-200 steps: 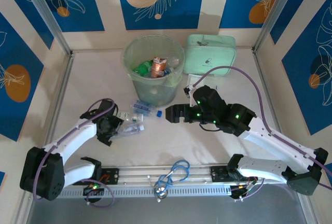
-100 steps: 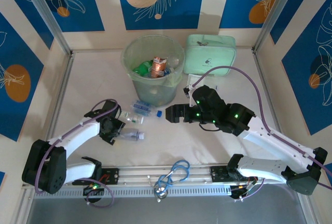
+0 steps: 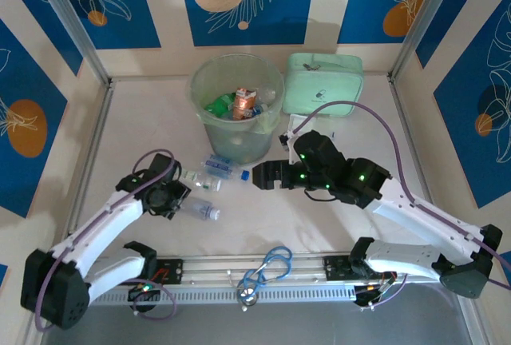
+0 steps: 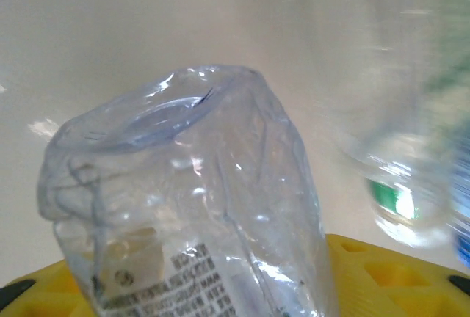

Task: Put the plastic bottles in the bin

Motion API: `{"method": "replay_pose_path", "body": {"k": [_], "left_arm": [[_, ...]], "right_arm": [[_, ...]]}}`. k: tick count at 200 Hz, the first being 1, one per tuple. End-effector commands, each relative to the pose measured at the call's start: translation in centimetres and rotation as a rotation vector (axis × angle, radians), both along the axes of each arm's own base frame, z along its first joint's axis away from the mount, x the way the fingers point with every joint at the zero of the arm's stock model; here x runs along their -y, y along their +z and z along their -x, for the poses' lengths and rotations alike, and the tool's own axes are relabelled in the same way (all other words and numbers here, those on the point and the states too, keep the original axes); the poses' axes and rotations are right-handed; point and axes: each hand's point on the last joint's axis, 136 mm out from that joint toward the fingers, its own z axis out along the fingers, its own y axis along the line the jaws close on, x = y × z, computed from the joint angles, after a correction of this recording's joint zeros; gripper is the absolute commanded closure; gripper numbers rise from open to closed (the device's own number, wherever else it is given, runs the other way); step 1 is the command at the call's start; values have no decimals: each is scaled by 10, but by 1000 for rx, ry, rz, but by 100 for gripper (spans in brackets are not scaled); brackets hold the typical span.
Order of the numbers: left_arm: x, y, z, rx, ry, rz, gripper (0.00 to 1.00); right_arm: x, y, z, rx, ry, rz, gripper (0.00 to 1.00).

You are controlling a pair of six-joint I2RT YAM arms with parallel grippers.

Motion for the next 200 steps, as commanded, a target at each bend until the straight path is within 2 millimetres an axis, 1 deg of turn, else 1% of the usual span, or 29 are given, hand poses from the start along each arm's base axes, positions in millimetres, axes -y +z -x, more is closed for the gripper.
{"method": "replay_pose_path", "body": {"k": [1,21,35,48,65,75,89,103,112,128,136,157,170,184,200], "left_arm": [[-1,37,0,68,-71,-23,48],[13,73,-15,168,-135,19,49],[28,105,-31,277,-200,61,49],[43,137,-46,373,-271,89,49],[64,181,-61,492,-364,139,49],[76,206,-67,552,-414,166,49],[93,233,-73,603,-500,183,49],[114,254,-75,641,-595,206,49],[125,265,-74,663,-649,223,49],[141,277,-75,689,-729,238,49],[148,279,-74,692,-760,238,49],[163,283,-74,693,-817,254,49],[169,286,-74,699,-837,269,49],[171,289,-76,711,-842,269,49],[174,292,-77,727,-858,281,49]], "right_arm": [[-22,19,9,15,94,-50,5],[-41,27,16,14,163,-65,5],[-54,36,21,15,205,-84,4],[-62,46,22,24,223,-105,3],[-65,58,15,41,205,-117,0],[-67,65,11,52,205,-128,1],[-68,75,5,76,205,-135,1],[-68,81,-2,90,194,-121,1],[-66,82,-8,93,176,-106,1],[-62,87,-15,103,159,-101,1],[-60,89,-17,112,155,-102,0],[-57,92,-21,124,146,-96,4],[-55,90,-23,120,141,-88,9],[-54,86,-24,111,135,-80,11],[-53,83,-25,103,132,-77,17]]}}
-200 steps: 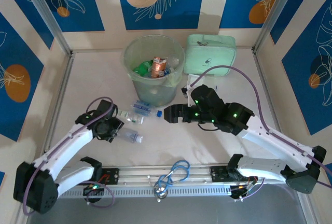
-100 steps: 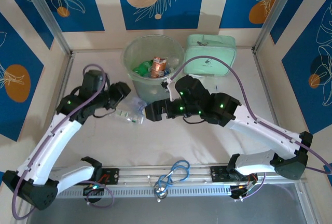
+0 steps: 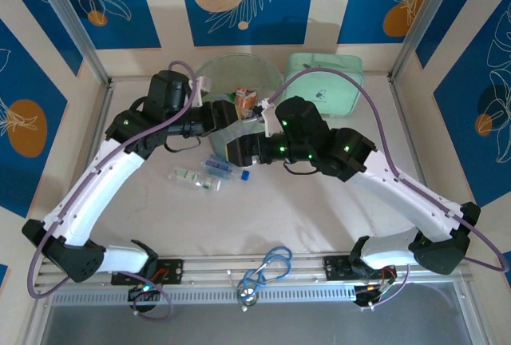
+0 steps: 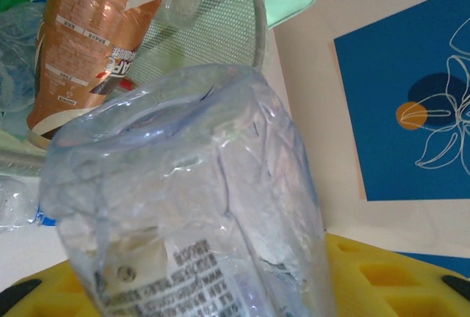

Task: Put the plastic bottles in the bin

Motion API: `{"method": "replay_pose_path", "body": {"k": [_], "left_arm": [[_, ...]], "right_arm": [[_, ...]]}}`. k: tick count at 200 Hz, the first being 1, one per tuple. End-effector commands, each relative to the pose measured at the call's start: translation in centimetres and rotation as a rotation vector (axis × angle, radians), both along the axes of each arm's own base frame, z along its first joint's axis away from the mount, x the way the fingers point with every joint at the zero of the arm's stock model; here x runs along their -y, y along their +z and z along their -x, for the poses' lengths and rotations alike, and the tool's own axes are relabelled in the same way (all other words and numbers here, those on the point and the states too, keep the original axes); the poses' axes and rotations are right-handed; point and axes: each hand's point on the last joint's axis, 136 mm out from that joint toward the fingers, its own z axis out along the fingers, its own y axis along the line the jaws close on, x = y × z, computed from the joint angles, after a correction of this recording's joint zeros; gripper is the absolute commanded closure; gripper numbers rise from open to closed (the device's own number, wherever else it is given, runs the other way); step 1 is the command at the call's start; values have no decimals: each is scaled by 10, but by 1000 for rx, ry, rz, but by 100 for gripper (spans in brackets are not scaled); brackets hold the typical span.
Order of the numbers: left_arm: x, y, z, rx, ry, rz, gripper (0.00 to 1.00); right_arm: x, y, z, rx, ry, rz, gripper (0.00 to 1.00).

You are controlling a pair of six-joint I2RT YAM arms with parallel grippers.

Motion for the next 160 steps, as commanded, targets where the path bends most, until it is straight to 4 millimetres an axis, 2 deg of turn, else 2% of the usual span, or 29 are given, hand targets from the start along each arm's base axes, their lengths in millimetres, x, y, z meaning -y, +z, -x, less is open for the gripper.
{"method": "replay_pose_path", "body": {"k": [1,16,40,91,114,125,139,144,146,148,160], "left_arm": [[10,25,7,72,-80,40,49],[17,29,8,78,-115,64,49],[20,33,7,91,-135,67,49],[30,50,-1,121,-149,117,48],[35,50,-6,117,-153,129,47],[36,50,-7,117,-154,135,40],[36,53,-9,122,-145,144,23],[35,55,-10,126,-137,148,16],[35,55,-11,126,-134,149,5],[34,57,-12,129,-132,153,1],[29,66,-15,145,-117,187,0]], "right_arm": [[3,2,-1,2,-3,9,17],[5,1,-5,-1,-18,10,27],[10,4,-10,-5,-39,-12,37],[16,18,-12,5,-41,-80,46],[18,23,-12,12,-44,-112,49],[20,25,-12,13,-49,-124,50],[23,27,-12,11,-57,-141,51],[25,28,-13,9,-60,-147,51],[25,28,-13,9,-60,-150,51],[25,29,-12,10,-60,-154,51],[29,31,-13,8,-68,-171,51]]}}
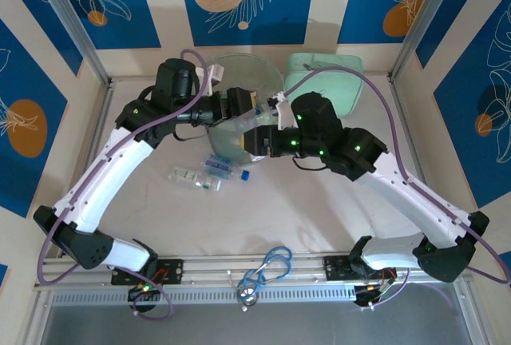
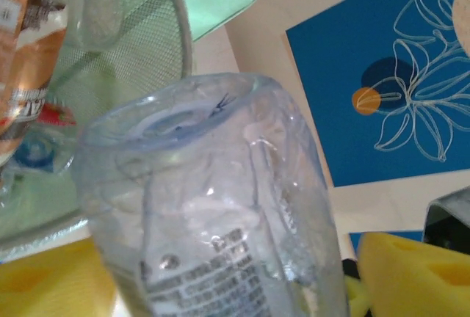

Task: Put the plastic bottles in the bin

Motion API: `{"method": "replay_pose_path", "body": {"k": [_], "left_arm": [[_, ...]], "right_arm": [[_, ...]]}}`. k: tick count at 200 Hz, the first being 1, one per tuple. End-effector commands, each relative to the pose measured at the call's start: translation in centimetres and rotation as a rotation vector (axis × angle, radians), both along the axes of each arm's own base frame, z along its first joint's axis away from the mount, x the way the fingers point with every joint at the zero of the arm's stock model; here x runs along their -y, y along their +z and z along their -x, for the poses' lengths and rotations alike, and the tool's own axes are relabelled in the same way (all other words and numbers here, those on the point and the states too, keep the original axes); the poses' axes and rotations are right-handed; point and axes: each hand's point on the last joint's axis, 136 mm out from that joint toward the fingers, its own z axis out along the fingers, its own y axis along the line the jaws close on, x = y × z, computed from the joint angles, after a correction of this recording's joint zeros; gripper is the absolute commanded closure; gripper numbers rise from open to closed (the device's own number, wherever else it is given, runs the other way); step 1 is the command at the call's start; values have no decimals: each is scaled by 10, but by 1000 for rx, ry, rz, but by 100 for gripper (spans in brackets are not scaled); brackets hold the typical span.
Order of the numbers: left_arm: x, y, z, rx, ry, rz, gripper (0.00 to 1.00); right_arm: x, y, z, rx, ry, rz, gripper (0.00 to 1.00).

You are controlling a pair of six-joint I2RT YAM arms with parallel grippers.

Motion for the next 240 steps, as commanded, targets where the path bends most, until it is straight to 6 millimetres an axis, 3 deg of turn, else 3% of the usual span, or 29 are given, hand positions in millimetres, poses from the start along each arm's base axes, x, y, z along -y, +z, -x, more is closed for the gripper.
{"method": "replay_pose_path", "body": {"k": [1,37,81,96,142,240], "left_arm": [[-1,41,-3,82,-7,105,0],[-15,82,-6,117,-17,415,0],[-7,103,23,199,-186,552,0],[-5,107,31,220,-226,573,1],[12,120,54,266,-367,654,16],[17,122,36,291,-349,680,44]], "right_arm": [[5,21,5,16,8,-89,51],[16,38,7,26,6,-190,50],[22,68,15,54,56,-327,49],[20,77,19,56,86,-368,49],[13,95,21,57,135,-460,48],[4,91,22,12,170,-507,47]]}}
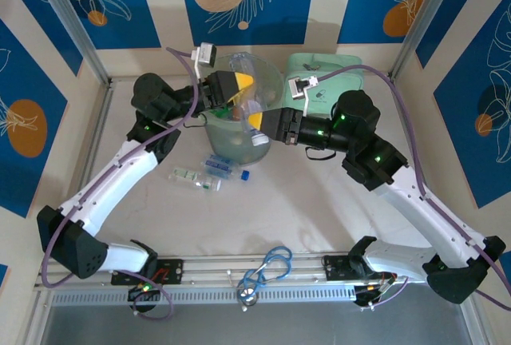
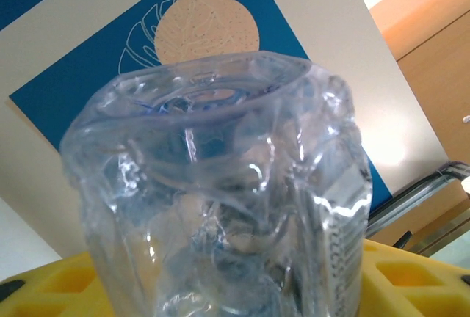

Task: Put the plastic bottles in the bin

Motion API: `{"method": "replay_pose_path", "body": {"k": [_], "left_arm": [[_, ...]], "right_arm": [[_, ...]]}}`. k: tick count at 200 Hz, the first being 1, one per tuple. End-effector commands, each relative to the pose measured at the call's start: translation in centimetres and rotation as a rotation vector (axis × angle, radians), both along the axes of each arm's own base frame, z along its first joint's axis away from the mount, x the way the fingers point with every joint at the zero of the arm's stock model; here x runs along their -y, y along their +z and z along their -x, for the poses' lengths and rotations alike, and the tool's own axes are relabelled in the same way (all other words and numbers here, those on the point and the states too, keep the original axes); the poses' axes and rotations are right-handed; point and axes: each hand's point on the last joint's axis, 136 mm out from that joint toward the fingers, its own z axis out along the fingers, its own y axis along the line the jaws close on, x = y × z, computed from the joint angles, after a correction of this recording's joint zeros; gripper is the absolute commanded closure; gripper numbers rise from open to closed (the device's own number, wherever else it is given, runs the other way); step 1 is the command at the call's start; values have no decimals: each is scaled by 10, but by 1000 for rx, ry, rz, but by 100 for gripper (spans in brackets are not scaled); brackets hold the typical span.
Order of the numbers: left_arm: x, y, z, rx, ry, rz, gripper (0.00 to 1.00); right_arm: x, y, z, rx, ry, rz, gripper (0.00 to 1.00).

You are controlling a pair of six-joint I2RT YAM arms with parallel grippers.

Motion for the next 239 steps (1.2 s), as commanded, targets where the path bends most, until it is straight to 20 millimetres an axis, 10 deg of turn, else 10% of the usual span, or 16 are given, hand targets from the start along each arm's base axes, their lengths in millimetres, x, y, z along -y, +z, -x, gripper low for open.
{"method": "replay_pose_path", "body": {"k": [1,39,81,149,239], "left_arm": [[-1,13,4,66,-8,29,45],[-14,-4,-29,-15,101,-39,53],[-41,-2,-64,14,243,-189,47],[-94,-58,-150,118,657,-892,50],[-92,-124,-172,170,673,-1259,42]], "right_arm": [[-1,-3,2,-15,19,-8,46],[4,-9,-1,-28,-11,10,40],[53,-51,-26,-95,-312,290,3],[102,-109,-2,-203,-412,395,3],[107,-110,6,-206,-404,397,4]]}}
